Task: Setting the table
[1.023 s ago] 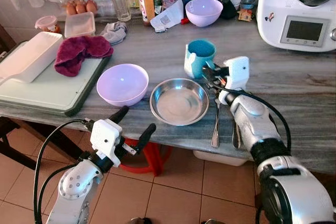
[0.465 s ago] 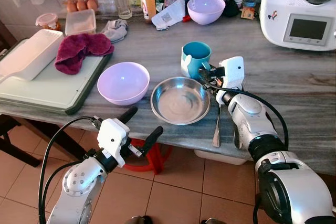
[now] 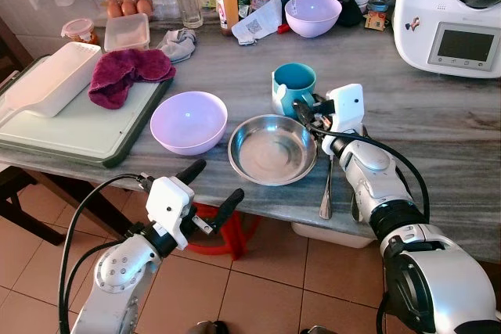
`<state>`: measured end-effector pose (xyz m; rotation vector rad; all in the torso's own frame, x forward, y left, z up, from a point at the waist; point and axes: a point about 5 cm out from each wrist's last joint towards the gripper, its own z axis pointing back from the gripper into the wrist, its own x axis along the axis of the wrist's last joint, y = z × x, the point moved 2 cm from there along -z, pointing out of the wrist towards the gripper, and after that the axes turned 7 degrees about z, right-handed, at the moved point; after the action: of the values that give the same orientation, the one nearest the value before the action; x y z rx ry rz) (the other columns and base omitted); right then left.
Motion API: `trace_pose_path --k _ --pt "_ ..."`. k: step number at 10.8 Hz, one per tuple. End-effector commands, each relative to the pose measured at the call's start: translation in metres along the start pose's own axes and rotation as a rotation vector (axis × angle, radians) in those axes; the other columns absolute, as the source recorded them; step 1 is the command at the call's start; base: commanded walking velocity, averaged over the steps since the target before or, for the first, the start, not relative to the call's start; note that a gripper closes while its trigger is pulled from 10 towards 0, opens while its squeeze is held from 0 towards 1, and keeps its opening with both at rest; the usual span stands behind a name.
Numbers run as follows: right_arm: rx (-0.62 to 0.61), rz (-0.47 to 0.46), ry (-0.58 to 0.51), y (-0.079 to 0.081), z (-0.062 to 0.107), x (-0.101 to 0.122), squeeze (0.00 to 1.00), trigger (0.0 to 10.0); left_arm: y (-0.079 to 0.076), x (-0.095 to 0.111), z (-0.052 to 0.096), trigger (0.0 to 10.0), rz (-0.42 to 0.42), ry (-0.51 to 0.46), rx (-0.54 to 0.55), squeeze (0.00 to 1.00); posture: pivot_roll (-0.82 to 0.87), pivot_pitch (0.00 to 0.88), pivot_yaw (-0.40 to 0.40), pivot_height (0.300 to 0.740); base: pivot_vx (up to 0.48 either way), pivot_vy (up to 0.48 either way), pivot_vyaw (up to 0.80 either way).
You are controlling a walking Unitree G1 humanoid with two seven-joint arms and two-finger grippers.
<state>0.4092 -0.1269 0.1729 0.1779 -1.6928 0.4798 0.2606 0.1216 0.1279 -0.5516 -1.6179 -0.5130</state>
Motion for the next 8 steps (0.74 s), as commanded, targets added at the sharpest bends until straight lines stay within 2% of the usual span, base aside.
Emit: trace_pose_path --k 1,4,6,7,8 --pt "-0.012 0.018 -0.075 -0.001 -0.007 0.019 1.0 10.0 -0.001 0.001 0.001 10.0 0.001 -0.003 -0.004 0.0 -0.01 0.134 0.075 0.74 0.0 0.0 0.0" --pt "-0.046 0.037 -0.208 -0.005 -0.002 0.043 1.0 10.0 -0.002 0.0 -0.001 10.0 0.017 -0.008 -0.009 0.0 -0.02 0.127 0.073 0.74 0.0 0.0 0.0" --pt "-0.105 0.097 -0.27 -0.004 0.019 0.045 1.0 10.0 -0.001 0.001 -0.003 10.0 0.024 -0.027 0.005 0.0 -0.03 0.121 0.082 0.74 0.0 0.0 0.0" --pt "-0.121 0.093 -0.277 -0.002 0.025 0.044 1.0 10.0 -0.001 0.002 -0.003 10.0 0.026 -0.037 0.012 0.0 -0.04 0.118 0.085 0.74 0.0 0.0 0.0" --pt "-0.133 0.126 -0.282 0.0 0.038 0.043 1.0 10.0 0.004 0.006 -0.007 10.0 0.041 -0.072 0.063 0.0 -0.04 0.114 0.088 0.74 0.0 0.0 0.0"
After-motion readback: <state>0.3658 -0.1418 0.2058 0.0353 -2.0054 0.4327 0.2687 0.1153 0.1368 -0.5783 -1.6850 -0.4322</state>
